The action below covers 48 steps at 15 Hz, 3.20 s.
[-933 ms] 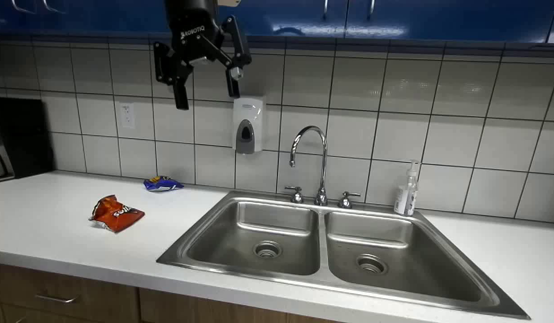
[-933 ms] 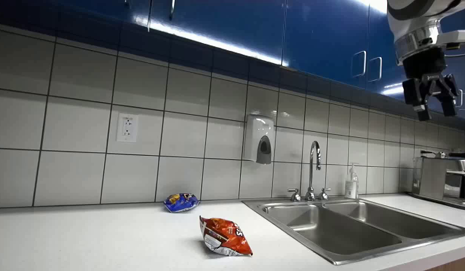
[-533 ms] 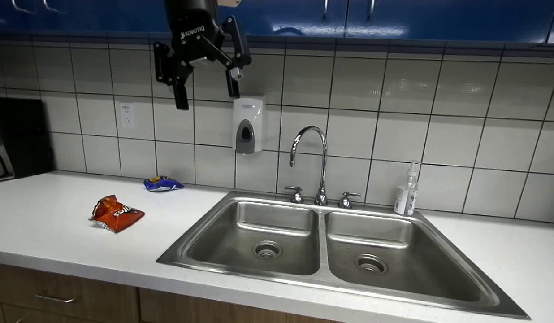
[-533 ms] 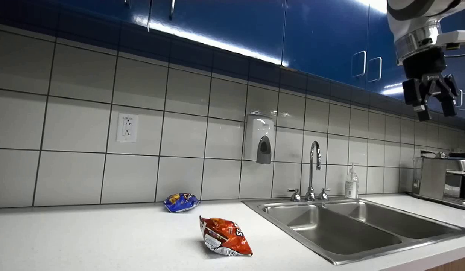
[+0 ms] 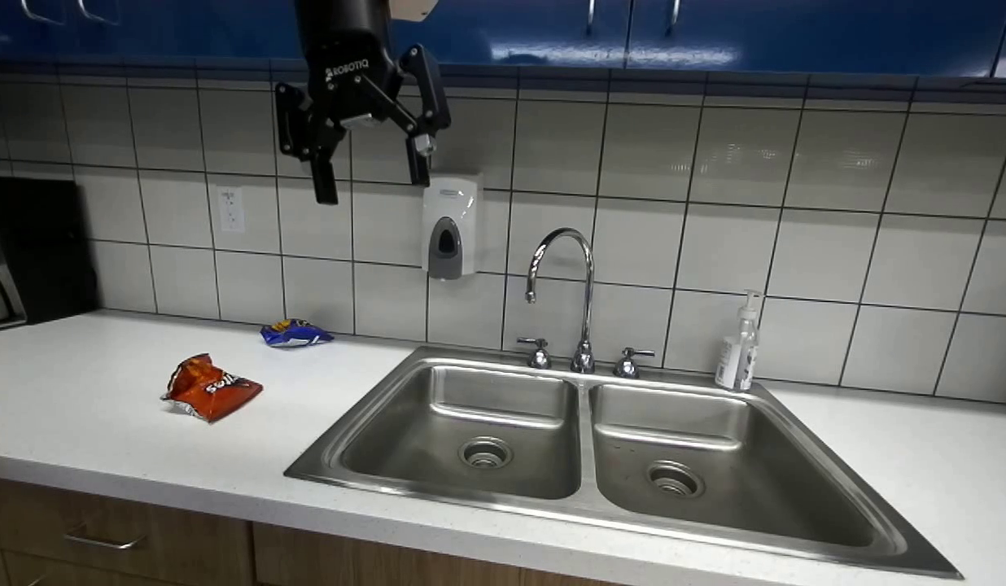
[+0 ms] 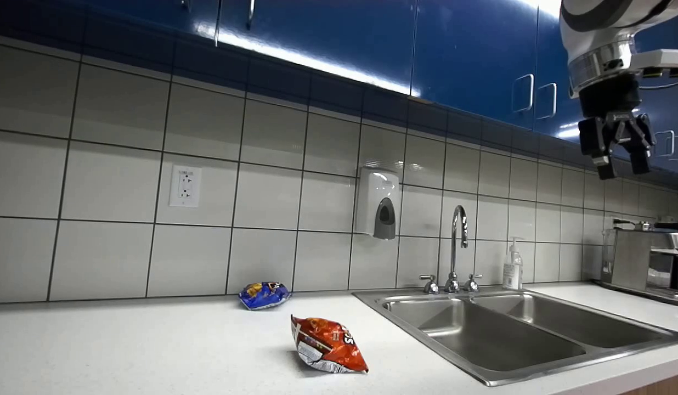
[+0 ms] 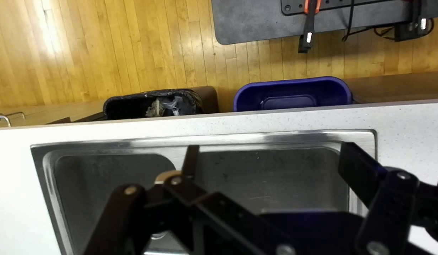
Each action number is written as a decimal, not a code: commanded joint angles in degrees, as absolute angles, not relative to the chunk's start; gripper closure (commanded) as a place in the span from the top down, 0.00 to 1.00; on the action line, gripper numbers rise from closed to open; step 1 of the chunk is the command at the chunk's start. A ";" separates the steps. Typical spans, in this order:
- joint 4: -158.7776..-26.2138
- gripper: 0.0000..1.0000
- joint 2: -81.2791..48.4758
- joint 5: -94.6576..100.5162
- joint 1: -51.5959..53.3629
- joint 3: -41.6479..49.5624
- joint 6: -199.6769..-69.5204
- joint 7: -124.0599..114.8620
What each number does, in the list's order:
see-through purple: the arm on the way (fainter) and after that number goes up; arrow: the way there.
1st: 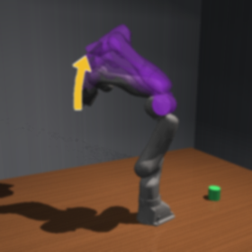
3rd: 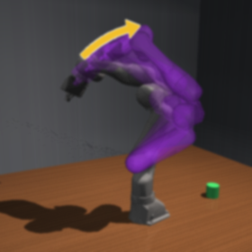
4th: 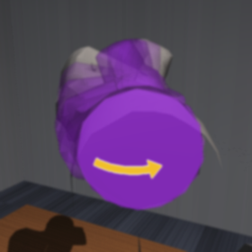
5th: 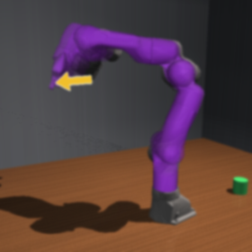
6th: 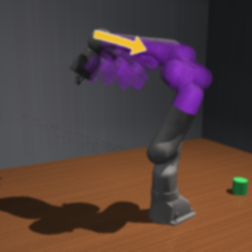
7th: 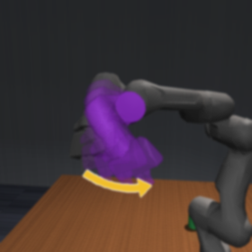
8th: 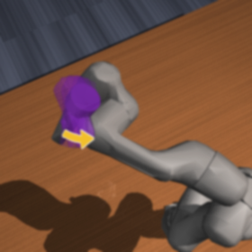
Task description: Place the red bag of doritos in the left sink
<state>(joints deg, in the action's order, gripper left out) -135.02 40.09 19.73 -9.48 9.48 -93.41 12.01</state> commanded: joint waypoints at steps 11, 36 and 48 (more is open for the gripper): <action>-142.39 1.00 37.92 13.81 4.94 8.08 -103.13 22.05; -141.00 1.00 10.69 6.08 14.39 -2.16 -131.40 28.20; -125.87 1.00 -7.47 6.15 12.87 -7.92 -129.94 35.08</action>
